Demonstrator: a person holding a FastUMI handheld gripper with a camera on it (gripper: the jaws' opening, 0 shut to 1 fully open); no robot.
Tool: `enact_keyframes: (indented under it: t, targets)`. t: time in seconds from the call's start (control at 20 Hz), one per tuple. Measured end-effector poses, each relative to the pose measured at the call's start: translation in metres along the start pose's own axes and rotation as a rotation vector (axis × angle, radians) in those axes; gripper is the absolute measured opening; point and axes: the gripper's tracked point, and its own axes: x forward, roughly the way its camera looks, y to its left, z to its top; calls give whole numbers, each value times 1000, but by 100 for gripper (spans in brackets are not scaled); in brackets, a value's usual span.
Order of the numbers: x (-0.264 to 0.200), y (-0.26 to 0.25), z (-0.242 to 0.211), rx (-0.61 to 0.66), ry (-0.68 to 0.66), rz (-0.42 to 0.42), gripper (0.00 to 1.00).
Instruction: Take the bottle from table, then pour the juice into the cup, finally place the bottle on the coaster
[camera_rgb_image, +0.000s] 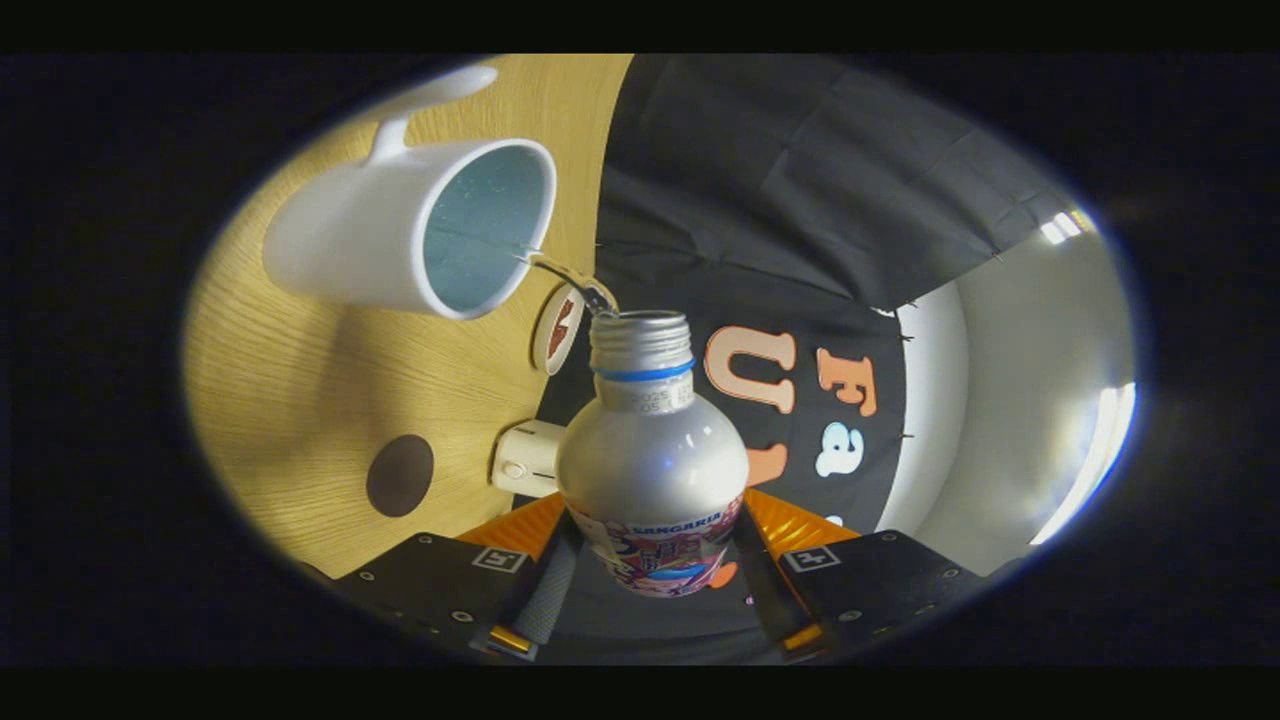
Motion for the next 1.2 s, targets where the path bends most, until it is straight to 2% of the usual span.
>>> enact_keyframes:
  t: [1.2]
  targets:
    - [11,-12,7,-81,-38,-48,77]
